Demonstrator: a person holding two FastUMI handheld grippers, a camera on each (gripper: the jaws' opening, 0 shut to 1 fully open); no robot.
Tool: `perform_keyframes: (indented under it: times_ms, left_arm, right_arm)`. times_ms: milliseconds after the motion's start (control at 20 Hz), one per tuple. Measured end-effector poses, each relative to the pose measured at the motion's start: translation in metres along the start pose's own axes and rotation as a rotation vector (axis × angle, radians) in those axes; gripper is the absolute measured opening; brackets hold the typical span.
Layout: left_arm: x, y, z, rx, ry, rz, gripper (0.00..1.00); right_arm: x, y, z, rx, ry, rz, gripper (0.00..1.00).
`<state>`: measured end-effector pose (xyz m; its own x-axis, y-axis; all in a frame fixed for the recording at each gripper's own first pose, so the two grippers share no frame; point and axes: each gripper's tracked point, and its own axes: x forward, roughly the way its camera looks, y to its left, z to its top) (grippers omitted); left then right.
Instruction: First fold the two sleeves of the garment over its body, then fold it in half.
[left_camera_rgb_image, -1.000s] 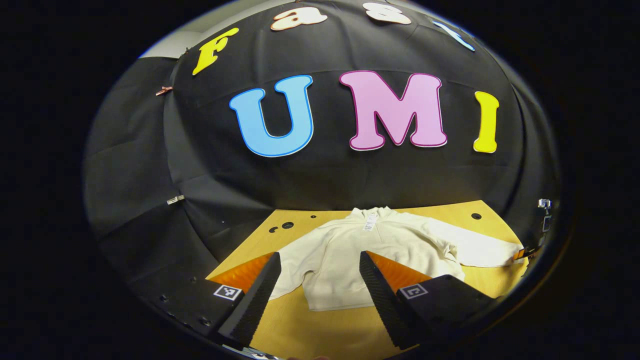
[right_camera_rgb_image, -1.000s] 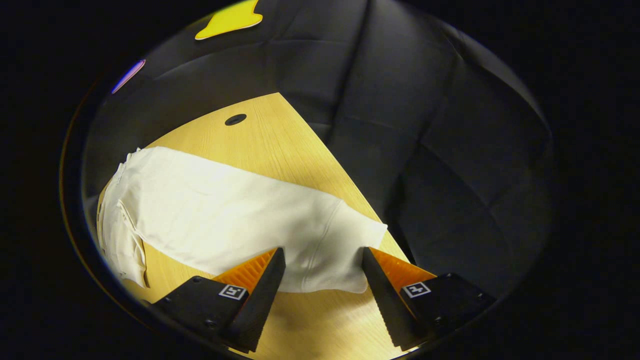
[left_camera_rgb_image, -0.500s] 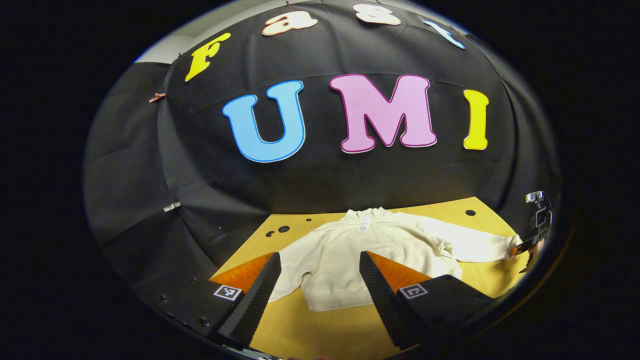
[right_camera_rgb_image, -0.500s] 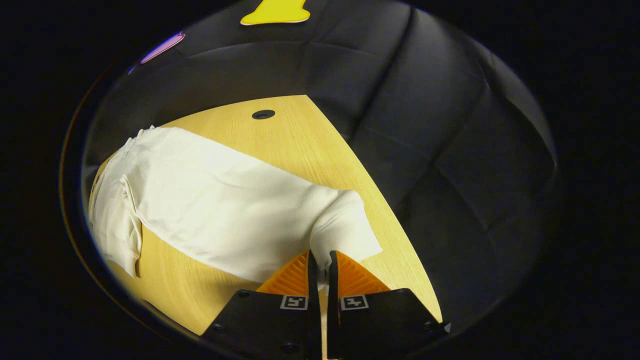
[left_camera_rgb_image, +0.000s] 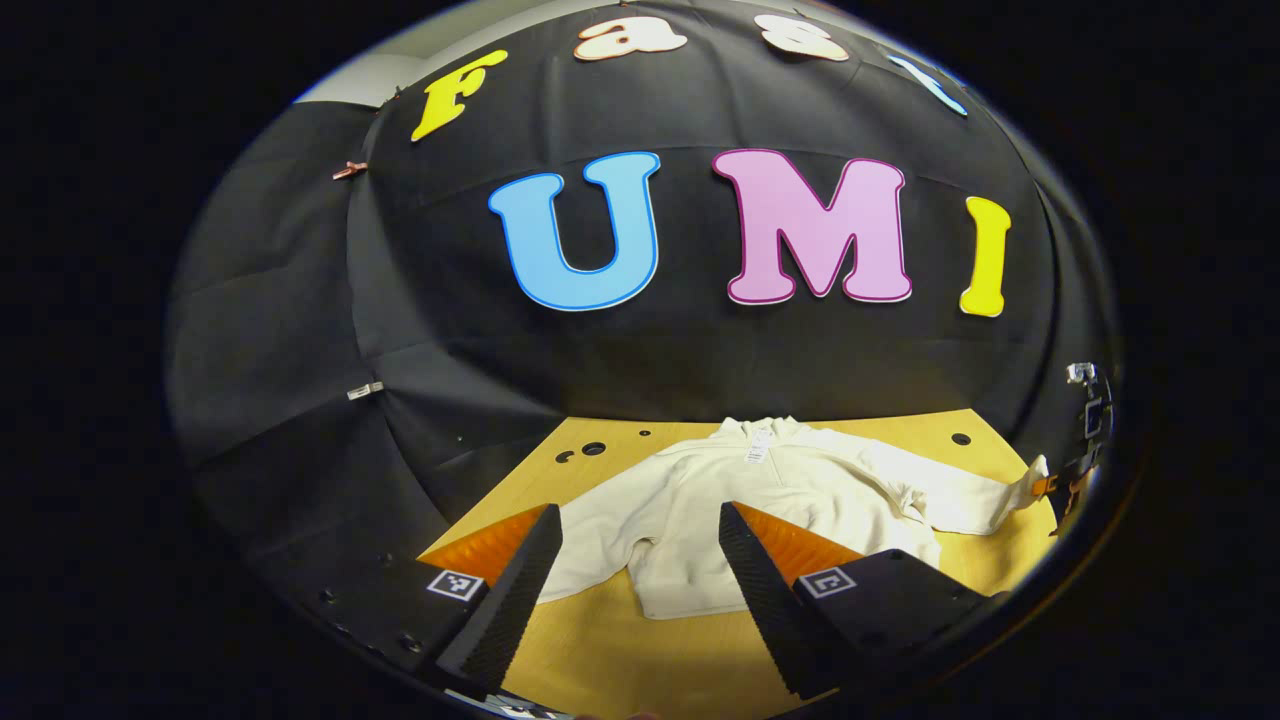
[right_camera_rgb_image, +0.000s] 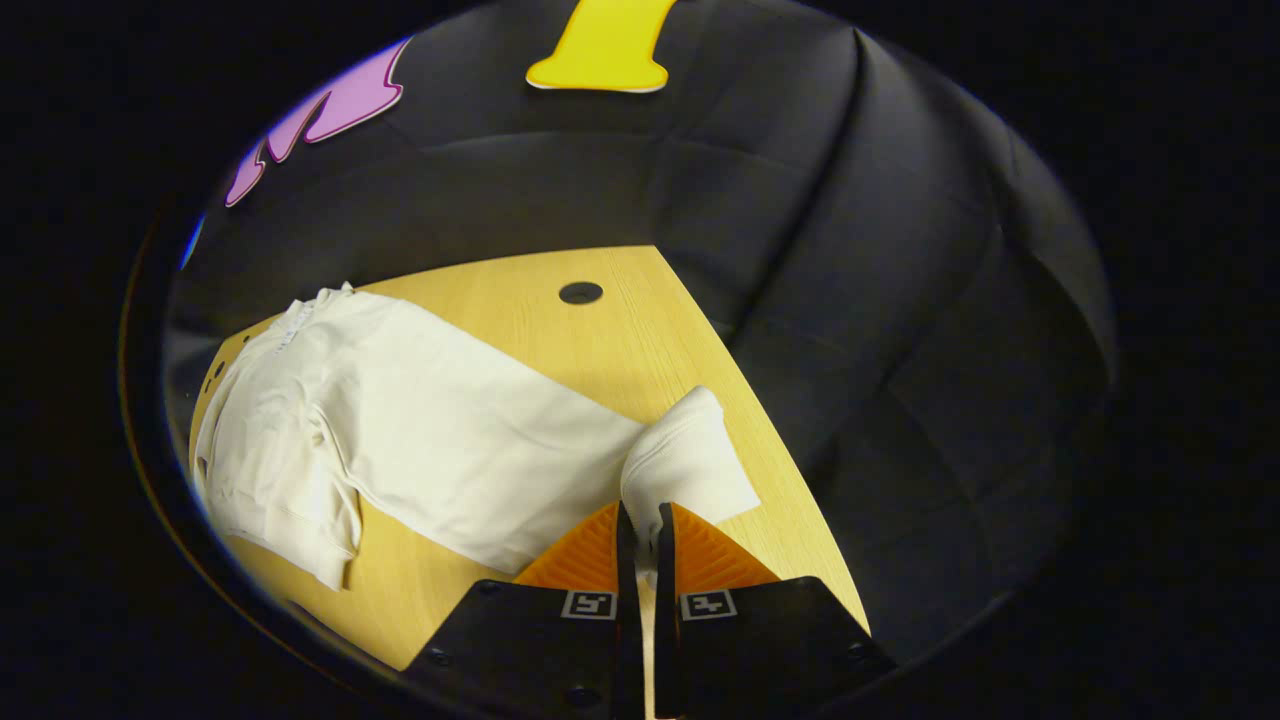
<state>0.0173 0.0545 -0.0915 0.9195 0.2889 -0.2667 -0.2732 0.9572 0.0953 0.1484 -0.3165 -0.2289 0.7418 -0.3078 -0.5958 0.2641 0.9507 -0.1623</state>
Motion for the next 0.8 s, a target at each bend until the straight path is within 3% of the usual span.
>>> perform_keyframes:
  times_ms: [300, 500, 700, 800]
  left_arm:
    - [-0.007, 0.047, -0.009, -0.053, -0.007, 0.045, 0.98]
    - [-0.006, 0.081, -0.025, -0.086, 0.021, 0.096, 0.98]
    - [-0.009, 0.104, -0.038, -0.118, 0.040, 0.133, 0.98]
    - [-0.009, 0.114, -0.046, -0.125, 0.058, 0.156, 0.98]
  right_arm:
    - [-0.005, 0.075, 0.085, -0.066, -0.102, 0.078, 0.08]
    - [-0.003, 0.121, 0.115, -0.013, -0.140, 0.124, 0.08]
    - [-0.004, 0.178, 0.149, -0.199, -0.190, 0.183, 0.08]
    - [-0.009, 0.227, 0.172, -0.190, -0.213, 0.252, 0.08]
